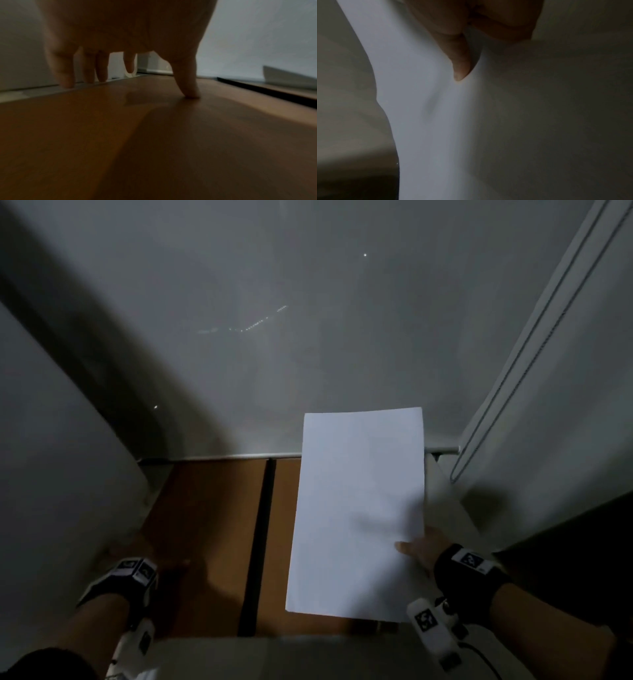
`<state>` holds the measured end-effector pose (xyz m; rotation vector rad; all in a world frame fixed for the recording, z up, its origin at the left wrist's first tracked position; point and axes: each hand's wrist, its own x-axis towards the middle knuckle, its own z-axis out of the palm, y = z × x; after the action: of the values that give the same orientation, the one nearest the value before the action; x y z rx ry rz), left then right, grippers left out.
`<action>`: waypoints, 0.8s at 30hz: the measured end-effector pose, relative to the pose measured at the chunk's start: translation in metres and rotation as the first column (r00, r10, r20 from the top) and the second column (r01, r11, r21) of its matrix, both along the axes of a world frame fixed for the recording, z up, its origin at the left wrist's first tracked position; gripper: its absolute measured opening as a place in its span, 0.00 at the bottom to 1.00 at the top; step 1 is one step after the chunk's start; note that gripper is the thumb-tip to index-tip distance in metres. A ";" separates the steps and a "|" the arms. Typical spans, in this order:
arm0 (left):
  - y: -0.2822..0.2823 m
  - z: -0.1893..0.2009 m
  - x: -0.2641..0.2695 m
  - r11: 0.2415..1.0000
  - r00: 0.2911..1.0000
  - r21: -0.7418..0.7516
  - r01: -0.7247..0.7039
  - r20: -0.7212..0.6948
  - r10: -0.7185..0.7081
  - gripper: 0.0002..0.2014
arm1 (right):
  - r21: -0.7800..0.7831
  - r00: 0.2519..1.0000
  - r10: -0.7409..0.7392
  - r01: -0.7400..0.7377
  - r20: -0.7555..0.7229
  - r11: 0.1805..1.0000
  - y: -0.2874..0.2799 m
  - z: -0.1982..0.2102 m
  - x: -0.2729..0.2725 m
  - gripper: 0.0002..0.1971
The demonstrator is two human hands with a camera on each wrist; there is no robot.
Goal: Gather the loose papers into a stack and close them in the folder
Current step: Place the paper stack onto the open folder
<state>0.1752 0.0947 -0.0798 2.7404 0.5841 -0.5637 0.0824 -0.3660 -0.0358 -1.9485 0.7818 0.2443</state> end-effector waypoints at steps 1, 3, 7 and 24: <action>-0.001 0.006 0.001 0.999 1.000 0.040 0.005 -0.008 -0.004 0.59 | 0.000 1.000 0.007 -0.007 -0.006 1.000 -0.002 -0.009 0.004 0.41; -0.002 0.019 0.001 0.994 1.000 0.110 0.017 -0.004 -0.017 0.57 | 0.039 1.000 -0.005 0.005 0.009 0.999 -0.004 -0.021 0.010 0.43; 0.000 0.023 -0.004 0.988 0.994 0.150 0.036 -0.109 -0.020 0.62 | 0.057 0.999 0.012 -0.011 -0.032 0.998 0.001 -0.034 0.014 0.45; 0.042 0.024 -0.055 0.969 0.986 -0.239 0.064 0.163 -0.025 0.56 | -0.097 0.929 0.180 -0.222 -0.324 0.970 0.016 -0.028 -0.020 0.34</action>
<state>0.1201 0.1362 -0.0557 2.5402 0.3877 -0.3919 0.0622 -0.3502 -0.0636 -2.1478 0.8170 0.6549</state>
